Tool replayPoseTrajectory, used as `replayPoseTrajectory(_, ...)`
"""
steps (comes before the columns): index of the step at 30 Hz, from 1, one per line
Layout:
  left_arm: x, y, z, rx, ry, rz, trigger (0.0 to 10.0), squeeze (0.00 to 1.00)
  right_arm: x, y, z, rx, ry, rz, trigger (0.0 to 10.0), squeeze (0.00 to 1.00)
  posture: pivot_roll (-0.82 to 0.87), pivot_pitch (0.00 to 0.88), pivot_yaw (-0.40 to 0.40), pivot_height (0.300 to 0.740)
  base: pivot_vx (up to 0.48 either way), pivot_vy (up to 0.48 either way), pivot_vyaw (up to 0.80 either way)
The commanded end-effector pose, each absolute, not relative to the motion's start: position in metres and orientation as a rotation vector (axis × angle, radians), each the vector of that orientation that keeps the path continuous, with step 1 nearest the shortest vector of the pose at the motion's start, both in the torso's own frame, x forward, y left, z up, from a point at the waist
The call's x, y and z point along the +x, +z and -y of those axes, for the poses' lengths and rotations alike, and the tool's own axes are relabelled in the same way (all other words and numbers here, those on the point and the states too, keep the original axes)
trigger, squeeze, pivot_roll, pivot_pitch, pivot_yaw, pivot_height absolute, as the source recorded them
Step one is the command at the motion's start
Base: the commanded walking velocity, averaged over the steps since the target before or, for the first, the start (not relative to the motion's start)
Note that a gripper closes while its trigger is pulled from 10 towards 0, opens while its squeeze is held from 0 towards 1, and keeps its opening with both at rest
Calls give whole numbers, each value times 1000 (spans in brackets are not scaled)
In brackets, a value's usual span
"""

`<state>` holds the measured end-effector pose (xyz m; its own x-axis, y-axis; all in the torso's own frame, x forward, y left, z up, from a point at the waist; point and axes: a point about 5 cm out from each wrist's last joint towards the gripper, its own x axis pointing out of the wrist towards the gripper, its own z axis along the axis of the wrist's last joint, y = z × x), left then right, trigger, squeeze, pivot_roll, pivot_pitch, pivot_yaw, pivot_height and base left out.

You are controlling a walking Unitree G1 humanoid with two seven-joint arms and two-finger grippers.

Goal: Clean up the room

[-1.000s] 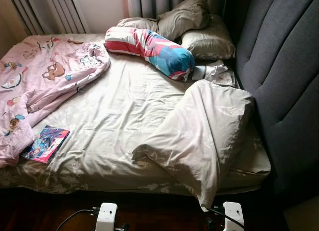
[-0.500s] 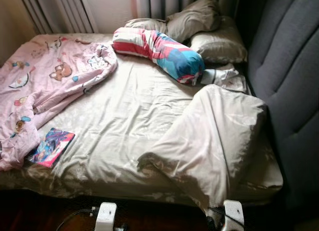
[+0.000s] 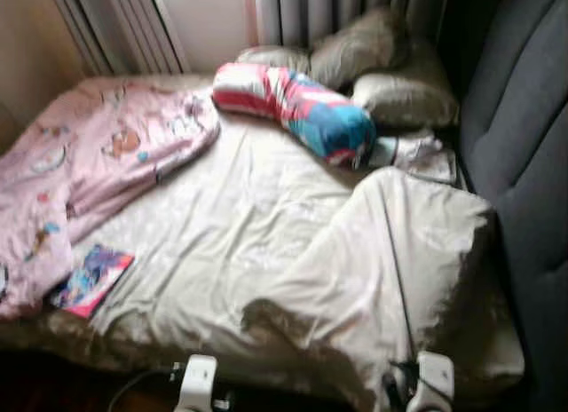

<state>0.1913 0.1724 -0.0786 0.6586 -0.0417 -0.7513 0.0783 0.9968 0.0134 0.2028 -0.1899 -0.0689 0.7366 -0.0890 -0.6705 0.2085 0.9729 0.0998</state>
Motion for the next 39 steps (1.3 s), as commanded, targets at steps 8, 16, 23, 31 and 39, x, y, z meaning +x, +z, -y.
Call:
replayPoseTrajectory(8, 169, -88, -187, 85, -64, -926, 10000, 0, 249, -32, 190, 266, -225, -450, 10000, 647, 13, 119, 55, 740, 0, 0, 0)
replayPoseTrajectory(16, 166, -89, -191, 97, -75, -933, 10000, 0, 248, -38, 186, 236, -265, -538, 10000, 1000, 29, 147, 68, 740, 0, 0, 0)
replayPoseTrajectory(23, 166, -88, -195, 102, -67, -926, 10000, 0, 255, -36, 182, 285, -260, -566, 10000, 0, 47, 168, 64, 740, 0, 0, 0)
replayPoseTrajectory(31, 173, -84, -195, 115, -82, -883, 10000, 0, 259, -34, 182, 326, -303, -583, 10000, 0, 61, 191, 77, 740, 0, 0, 0)
replayPoseTrajectory(39, 187, -74, -201, 126, -82, -798, 10000, 0, 255, -37, 185, 357, -337, -598, 10000, 988, 76, 233, 97, 740, 0, 0, 0)
